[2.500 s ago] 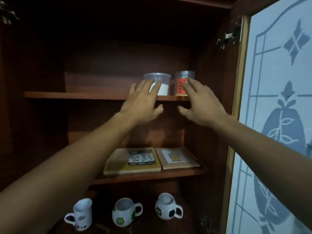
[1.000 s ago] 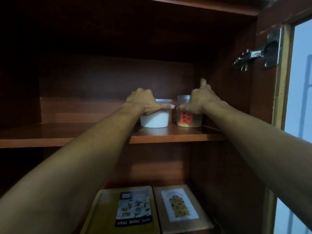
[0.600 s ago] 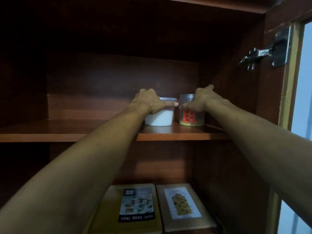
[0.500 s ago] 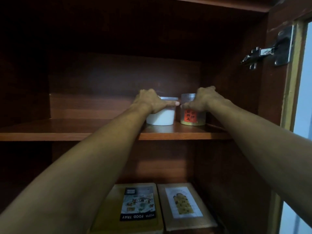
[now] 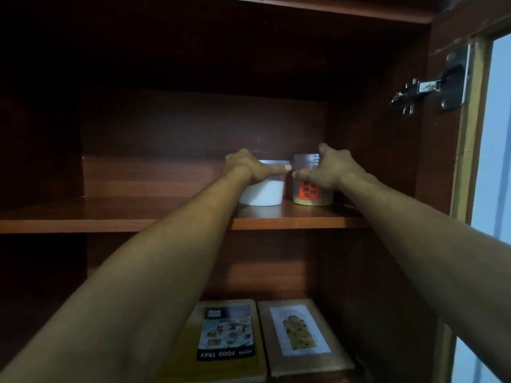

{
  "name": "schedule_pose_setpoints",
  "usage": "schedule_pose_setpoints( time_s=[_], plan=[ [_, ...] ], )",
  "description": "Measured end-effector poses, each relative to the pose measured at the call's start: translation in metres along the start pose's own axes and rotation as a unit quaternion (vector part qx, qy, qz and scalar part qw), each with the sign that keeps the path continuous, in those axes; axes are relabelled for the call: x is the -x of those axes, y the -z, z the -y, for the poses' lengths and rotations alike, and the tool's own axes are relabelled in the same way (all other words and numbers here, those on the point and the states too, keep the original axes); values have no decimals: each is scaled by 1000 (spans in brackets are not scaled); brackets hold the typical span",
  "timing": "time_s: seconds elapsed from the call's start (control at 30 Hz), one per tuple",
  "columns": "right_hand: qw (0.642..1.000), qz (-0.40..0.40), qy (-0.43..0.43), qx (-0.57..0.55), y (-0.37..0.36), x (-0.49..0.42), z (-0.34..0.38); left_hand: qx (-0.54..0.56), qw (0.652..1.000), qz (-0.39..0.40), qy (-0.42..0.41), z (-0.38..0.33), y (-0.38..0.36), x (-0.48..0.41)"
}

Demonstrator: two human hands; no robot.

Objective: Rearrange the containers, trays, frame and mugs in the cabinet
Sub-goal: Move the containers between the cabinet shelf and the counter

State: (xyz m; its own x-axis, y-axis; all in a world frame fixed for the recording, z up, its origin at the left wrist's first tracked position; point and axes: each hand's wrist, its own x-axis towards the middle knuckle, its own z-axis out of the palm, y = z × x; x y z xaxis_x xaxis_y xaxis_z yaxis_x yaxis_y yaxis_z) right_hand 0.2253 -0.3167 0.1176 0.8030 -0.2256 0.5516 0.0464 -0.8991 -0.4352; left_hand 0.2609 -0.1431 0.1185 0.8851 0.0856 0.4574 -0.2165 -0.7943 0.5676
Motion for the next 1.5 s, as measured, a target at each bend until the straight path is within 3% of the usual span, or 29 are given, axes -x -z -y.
schedule_pose_setpoints(
  time_s=[0.13, 0.8, 1.5],
  plan=[
    [1000, -6, 0, -7, -1, 2, -2, 48, 999, -2, 12, 2, -2, 1],
    [999, -40, 16, -30, 15, 23, 15, 80, 995, -54, -9, 12, 33, 17],
    [997, -75, 26, -9, 43, 81, 62, 129, 989, -31, -67, 26, 92, 55]
  ],
)
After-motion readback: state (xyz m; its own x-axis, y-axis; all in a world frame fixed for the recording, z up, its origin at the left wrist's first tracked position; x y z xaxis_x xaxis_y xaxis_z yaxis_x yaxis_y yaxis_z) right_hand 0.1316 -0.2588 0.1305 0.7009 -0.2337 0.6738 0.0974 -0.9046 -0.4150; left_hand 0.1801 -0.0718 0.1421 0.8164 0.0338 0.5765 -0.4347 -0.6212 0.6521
